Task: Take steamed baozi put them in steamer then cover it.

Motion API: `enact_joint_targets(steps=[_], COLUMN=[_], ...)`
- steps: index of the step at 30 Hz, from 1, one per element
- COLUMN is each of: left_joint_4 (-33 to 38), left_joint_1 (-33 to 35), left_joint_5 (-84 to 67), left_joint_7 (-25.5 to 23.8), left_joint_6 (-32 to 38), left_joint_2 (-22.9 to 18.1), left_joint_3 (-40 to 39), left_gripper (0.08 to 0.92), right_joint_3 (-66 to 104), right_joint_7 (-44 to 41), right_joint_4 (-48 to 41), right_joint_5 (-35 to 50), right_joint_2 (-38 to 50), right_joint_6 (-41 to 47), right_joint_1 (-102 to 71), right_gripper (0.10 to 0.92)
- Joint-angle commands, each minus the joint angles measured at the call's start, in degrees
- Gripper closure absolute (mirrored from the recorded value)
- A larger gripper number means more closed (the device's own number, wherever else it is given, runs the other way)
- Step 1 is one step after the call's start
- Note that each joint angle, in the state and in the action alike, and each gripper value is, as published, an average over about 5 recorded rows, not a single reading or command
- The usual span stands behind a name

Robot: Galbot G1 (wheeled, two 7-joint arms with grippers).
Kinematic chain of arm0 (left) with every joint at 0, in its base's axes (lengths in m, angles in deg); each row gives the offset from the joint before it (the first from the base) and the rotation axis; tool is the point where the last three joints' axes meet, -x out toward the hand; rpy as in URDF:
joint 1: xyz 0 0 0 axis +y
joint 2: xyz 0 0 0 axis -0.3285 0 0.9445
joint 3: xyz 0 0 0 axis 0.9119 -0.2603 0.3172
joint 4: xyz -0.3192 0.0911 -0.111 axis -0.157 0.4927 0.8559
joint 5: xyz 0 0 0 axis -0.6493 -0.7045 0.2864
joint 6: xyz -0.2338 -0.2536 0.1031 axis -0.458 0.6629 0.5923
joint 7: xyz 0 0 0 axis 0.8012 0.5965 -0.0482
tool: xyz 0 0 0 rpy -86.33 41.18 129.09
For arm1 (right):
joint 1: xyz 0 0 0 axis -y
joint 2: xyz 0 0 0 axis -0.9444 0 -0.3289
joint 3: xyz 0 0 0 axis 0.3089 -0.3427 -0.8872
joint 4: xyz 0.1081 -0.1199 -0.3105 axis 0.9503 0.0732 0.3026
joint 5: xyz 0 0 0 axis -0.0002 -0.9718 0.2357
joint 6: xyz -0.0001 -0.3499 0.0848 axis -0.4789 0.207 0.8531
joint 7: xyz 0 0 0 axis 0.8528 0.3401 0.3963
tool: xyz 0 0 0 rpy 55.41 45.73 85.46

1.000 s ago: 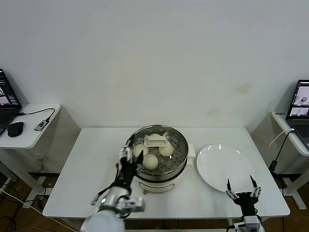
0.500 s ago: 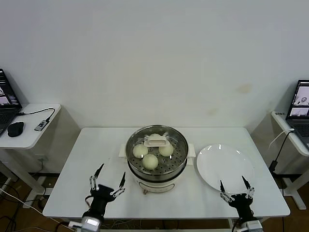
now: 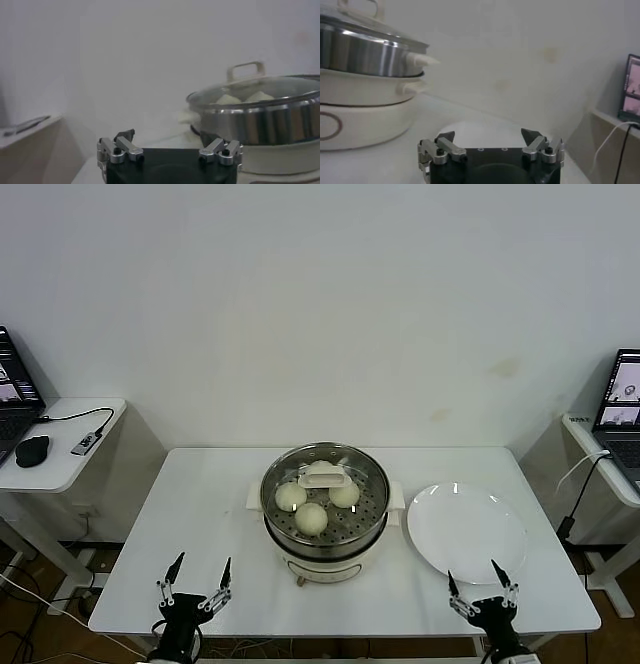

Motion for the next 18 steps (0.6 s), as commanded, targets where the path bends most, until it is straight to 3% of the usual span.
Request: enact_joint_targets(steps=[1,18], left_joint_4=[-2.2,-2.6], left_joint_1=[1.5,1.0], left_joint_5=[-6.3,-6.3], left_joint_7=[0.1,-0.7], left_joint_6=[-0.1,-2.9], left_joint_2=[-0.3,0.2], left_joint_3=[1.4,1.1], left_gripper=[0.177,0.177], right_joint_3=[-0.5,-0.6], right_joint_7=[-0.2,-0.5], right_joint_4=[-0.2,0.3], right_joint_5=[1.5,2.0], right_joint_2=[1.2,1.6], right_joint_6=[-0.6,-0.1], right_joint_1=[-1.4,-2.1], right_gripper=[0.203,0.203])
